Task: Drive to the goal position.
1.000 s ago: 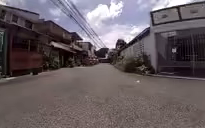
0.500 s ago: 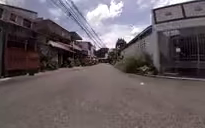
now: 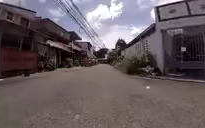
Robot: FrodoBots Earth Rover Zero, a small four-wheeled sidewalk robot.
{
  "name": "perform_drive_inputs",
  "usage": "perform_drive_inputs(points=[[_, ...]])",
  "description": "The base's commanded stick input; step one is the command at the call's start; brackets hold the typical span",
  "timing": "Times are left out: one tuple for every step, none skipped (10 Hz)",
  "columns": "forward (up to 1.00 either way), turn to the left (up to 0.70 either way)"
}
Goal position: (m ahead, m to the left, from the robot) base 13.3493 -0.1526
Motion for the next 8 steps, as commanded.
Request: perform_drive_inputs(points=[[0.7,0.0],[0.7,0.0],[0.7,0.0],[0.7,0.0],[0.7,0.0],[0.7,0.0],[0.7,0.0],[0.7,0.0]])
